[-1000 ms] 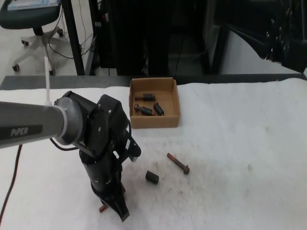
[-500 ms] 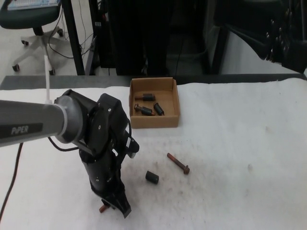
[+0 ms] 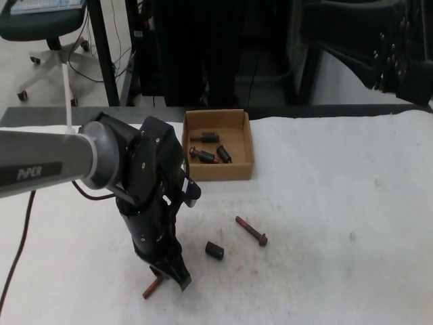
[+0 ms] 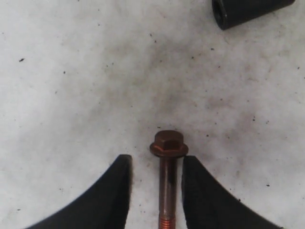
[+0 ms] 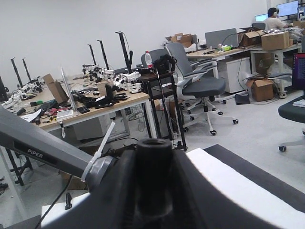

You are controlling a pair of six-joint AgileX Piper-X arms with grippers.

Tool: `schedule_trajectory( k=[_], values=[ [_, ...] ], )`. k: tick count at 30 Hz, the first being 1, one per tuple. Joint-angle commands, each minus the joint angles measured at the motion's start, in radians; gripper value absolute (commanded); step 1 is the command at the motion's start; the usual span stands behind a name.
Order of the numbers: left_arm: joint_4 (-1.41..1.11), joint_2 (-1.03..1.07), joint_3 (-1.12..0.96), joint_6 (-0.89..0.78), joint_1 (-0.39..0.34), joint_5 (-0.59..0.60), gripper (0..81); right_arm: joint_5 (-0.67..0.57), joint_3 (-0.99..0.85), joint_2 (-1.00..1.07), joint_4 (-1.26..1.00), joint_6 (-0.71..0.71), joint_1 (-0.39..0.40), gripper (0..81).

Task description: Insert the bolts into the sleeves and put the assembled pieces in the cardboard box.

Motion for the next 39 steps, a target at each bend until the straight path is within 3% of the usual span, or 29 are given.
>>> schedule_trajectory(
  k=[1, 25, 28, 32, 36, 39],
  values=[
    [-0.002, 0.005, -0.006, -0.008, 0.001, -0.007, 34.0, -0.008, -0.011, -0.009, -0.001, 0.0, -0.002, 0.6],
    [-0.011, 0.045, -0.004, -0.042, 0.001, 0.024, 34.0, -0.008, -0.011, -0.009, -0.001, 0.0, -0.002, 0.6],
    [-0.014, 0.045, -0.004, -0.022, 0.001, 0.024, 27.0, -0.008, -0.011, -0.009, -0.001, 0.0, -0.002, 0.6],
    [-0.016, 0.052, -0.004, -0.015, 0.001, 0.024, 0.7, -0.008, -0.011, -0.009, -0.001, 0.0, -0.002, 0.6],
    [-0.018, 0.061, -0.004, -0.011, 0.001, 0.022, 0.3, -0.008, -0.011, -0.009, -0.001, 0.0, -0.002, 0.6],
    [-0.026, 0.059, -0.018, -0.097, 0.001, 0.015, 0.3, -0.008, -0.011, -0.009, -0.001, 0.0, -0.002, 0.6]
  ],
)
